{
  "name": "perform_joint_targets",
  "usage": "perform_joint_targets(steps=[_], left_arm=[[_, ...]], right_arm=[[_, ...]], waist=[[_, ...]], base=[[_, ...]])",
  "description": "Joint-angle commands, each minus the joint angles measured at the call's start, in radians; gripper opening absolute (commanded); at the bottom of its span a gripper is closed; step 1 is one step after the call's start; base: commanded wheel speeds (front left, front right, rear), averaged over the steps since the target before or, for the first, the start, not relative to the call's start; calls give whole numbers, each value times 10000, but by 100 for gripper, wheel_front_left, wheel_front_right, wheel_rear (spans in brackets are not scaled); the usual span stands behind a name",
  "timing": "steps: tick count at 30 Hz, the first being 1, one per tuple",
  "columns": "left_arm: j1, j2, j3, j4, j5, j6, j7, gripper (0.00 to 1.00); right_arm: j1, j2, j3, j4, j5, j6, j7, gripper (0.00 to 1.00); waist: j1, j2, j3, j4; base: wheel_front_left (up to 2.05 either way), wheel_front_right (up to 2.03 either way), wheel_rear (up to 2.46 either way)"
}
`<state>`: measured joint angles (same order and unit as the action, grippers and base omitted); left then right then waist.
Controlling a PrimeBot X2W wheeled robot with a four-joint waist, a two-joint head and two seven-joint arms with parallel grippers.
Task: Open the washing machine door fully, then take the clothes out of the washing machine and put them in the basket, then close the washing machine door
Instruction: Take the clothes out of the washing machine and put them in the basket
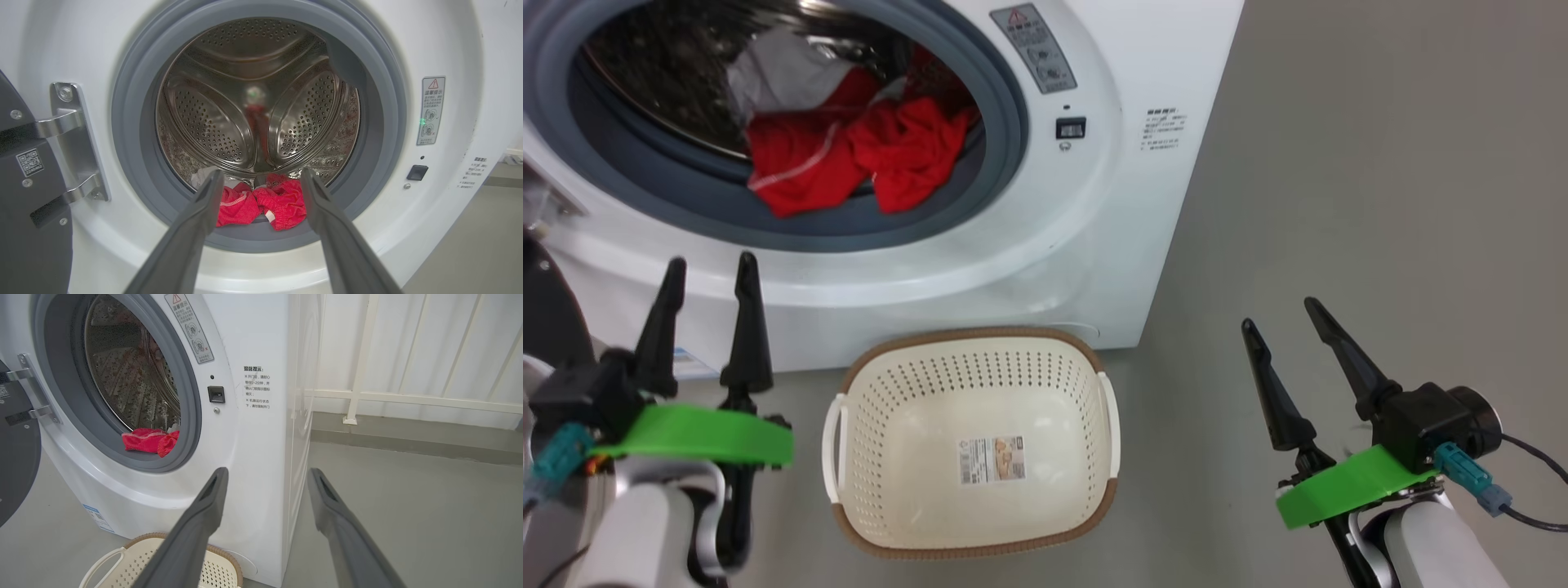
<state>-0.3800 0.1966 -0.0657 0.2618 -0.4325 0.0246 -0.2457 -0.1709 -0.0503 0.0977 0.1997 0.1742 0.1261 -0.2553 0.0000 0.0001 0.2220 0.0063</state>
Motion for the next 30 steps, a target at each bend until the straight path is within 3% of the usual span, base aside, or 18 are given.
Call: perform_joint_targets(steps=[1,30], left_arm=[[-450,274,363,-118,27,-78,-100,100],[-5595,513,-73,4441,267,-931,-59,100]], right_arm=[[-272,1,172,-288,-83,46,-65,100],[-1062,-31,354,-608,-13,46,-65,100]], waist=[[0,-1,271,-31],[0,-1,2496,-592]], base=[[0,0,0],[0,0,0]])
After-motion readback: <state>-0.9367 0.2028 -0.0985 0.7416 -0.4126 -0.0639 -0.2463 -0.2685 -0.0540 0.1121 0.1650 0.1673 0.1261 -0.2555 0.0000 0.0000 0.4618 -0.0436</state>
